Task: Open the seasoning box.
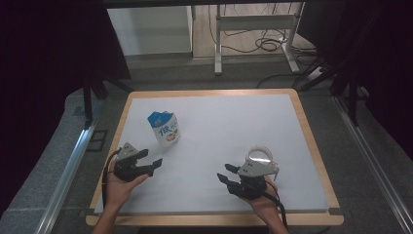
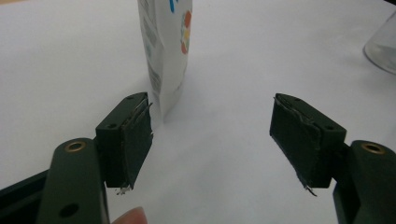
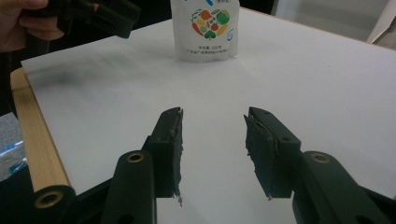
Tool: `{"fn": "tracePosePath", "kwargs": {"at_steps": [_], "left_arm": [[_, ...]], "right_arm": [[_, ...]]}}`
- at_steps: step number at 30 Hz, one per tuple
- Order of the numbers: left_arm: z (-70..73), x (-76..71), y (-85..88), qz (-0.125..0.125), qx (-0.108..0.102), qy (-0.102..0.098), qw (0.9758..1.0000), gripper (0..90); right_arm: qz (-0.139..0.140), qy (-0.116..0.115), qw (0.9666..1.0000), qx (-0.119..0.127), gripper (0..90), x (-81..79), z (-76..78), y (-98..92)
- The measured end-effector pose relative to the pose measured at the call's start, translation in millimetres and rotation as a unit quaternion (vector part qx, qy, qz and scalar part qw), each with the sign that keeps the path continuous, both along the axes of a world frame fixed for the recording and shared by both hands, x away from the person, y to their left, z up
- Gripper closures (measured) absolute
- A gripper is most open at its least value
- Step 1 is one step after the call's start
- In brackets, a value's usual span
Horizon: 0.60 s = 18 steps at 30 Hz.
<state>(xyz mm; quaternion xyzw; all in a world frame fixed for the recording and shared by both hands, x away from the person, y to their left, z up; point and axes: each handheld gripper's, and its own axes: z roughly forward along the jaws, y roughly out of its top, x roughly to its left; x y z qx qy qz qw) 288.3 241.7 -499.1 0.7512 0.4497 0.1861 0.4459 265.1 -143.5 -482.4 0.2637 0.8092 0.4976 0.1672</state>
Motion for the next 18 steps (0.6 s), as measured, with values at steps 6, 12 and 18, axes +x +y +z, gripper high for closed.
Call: {"fn": "tracePosePath", "kwargs": {"at_steps": [6, 12, 18], "left_arm": [[6.0, 8.8, -1.5, 0.007, 0.001, -0.004, 1.0, 29.6], [5.6, 12.1, -1.6, 0.004, 0.0, 0.001, 1.0, 28.4], [3.8, 5.6, -1.1, -0.008, -0.003, 0.007, 0.9999, 28.5]], "right_arm": [[-0.003, 0.001, 1.0, -0.001, 56.2, -2.4, -2.5, -1.4], [-0.009, -0.003, 1.0, -0.001, 55.9, -2.7, 2.9, -5.6], [-0.047, -0.031, 0.9984, 0.008, 55.9, 1.4, 31.5, -31.7]]}}
